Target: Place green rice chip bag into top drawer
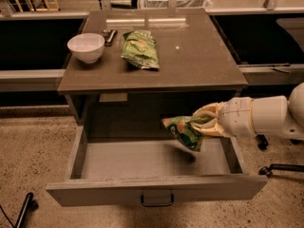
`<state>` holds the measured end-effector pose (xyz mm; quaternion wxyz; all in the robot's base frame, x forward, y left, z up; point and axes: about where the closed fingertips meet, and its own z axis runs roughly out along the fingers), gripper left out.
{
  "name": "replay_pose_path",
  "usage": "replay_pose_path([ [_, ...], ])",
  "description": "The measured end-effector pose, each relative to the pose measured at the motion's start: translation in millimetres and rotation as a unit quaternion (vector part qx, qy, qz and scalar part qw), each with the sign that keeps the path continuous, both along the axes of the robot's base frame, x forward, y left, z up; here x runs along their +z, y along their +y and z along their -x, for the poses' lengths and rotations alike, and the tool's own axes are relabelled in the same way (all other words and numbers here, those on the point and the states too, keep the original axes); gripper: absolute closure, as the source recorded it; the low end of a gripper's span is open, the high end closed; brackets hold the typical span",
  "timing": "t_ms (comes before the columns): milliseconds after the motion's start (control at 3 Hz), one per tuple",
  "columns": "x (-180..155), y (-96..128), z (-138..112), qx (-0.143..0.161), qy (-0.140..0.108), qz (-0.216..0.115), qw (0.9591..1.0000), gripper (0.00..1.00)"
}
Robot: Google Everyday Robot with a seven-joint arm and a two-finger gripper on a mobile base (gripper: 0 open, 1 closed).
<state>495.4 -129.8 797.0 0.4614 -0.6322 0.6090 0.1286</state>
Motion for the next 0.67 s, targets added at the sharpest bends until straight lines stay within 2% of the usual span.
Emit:
replay_pose_path([
  [667,0.0,0.1,0.0,0.0,0.0,0.0,1.0,0.31],
])
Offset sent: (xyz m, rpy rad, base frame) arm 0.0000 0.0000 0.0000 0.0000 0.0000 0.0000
